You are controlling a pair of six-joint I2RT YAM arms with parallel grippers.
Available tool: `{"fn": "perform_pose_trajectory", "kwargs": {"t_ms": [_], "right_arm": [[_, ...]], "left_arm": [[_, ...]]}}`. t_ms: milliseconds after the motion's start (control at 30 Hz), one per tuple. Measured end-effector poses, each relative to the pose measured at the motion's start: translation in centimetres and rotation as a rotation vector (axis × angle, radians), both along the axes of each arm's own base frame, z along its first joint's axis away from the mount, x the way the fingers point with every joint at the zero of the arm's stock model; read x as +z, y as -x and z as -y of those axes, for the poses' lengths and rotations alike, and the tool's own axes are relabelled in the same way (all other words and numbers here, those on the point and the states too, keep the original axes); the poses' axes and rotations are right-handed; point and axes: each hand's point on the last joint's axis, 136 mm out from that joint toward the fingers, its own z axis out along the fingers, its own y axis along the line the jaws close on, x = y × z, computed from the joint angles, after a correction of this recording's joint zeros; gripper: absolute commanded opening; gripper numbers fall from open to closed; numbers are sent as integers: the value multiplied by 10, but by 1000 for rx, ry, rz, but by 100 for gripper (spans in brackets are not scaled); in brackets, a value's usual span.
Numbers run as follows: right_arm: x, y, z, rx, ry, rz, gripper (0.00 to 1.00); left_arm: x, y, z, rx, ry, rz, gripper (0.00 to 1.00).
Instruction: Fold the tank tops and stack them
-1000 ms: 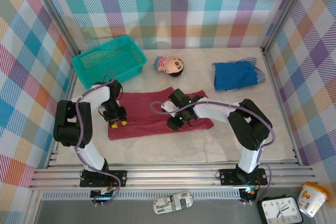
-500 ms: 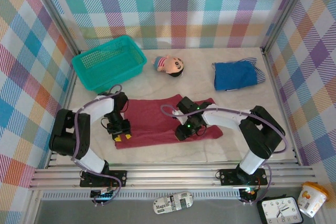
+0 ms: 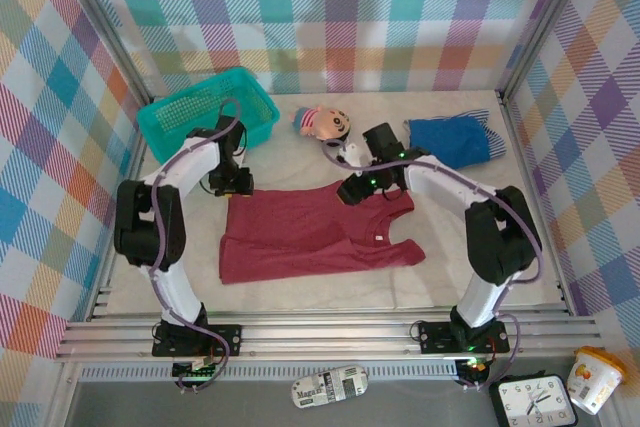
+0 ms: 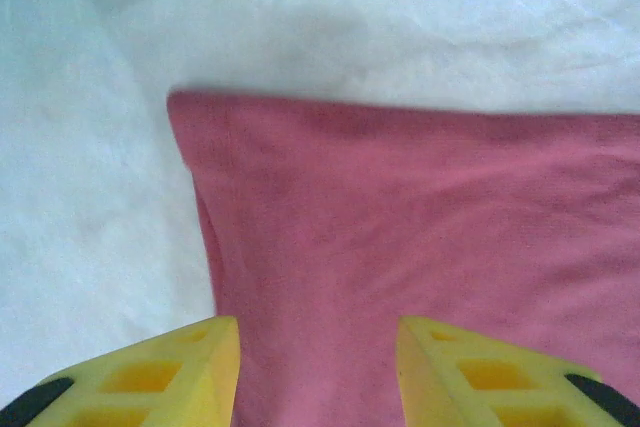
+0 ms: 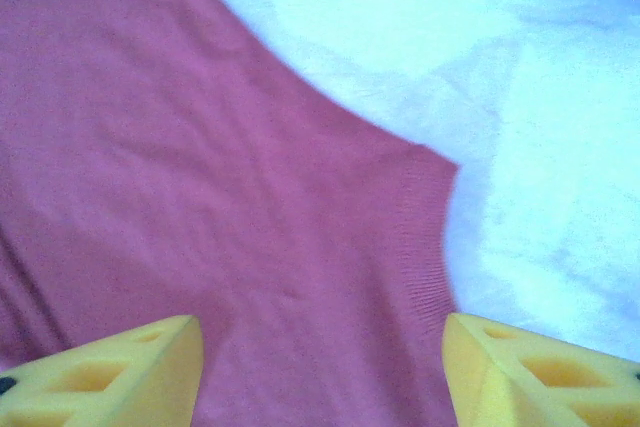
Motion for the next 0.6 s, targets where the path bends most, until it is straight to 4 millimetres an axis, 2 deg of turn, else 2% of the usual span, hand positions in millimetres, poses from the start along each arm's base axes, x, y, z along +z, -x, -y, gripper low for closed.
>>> {"fn": "perform_pose_trajectory", "kwargs": {"t_ms": [133, 300, 433, 600], "right_arm": [[-19, -21, 6, 22, 13, -21, 65], [-37, -27, 1, 70, 19, -61, 66], [-45, -30, -3, 99, 18, -84, 66], [-49, -39, -9, 122, 15, -112, 66]], "left_arm": [[-17, -24, -8, -128, -55, -7, 45], [-23, -36, -21, -226, -59, -9, 45], [-27, -47, -26, -289, -67, -10, 45], [-28, -56, -22, -395, -47, -1, 45]]}}
